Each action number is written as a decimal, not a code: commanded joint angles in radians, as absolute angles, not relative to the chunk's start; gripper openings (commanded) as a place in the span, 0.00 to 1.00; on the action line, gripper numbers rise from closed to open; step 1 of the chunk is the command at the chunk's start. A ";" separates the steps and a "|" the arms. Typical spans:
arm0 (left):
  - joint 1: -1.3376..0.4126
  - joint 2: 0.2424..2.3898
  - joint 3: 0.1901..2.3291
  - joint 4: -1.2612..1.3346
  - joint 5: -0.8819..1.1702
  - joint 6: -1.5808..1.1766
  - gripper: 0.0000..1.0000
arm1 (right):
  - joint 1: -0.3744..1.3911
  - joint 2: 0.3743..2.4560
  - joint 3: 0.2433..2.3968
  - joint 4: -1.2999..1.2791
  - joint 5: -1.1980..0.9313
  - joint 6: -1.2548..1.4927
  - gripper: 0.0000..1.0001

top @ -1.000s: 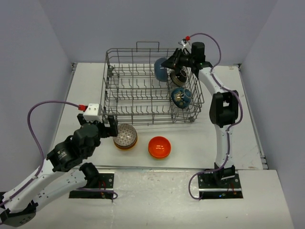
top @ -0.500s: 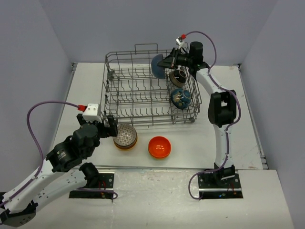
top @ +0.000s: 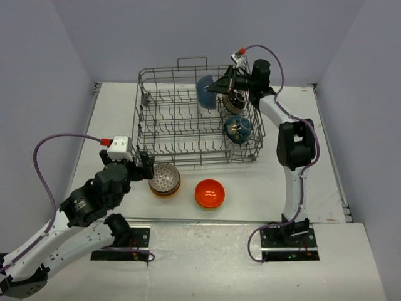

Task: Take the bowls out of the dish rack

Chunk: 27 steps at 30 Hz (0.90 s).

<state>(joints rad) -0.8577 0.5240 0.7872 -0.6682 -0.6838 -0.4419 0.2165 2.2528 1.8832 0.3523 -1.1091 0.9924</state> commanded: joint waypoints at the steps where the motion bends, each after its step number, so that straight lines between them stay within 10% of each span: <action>1: -0.854 0.515 0.779 -0.640 -0.709 -0.433 1.00 | 0.213 2.168 1.862 0.387 -1.167 1.042 0.00; 19: -0.853 0.528 0.785 -0.650 -0.729 -0.446 1.00 | 0.215 1.993 1.931 0.400 -1.236 1.088 0.00; 27: -0.853 0.522 0.787 -0.660 -0.745 -0.457 1.00 | 0.229 1.760 1.936 -0.200 -0.998 0.568 0.00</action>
<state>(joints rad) -0.8577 0.5243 0.7872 -0.6716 -0.7124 -0.4450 0.2184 1.9621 1.8645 0.0319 -1.1236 0.8501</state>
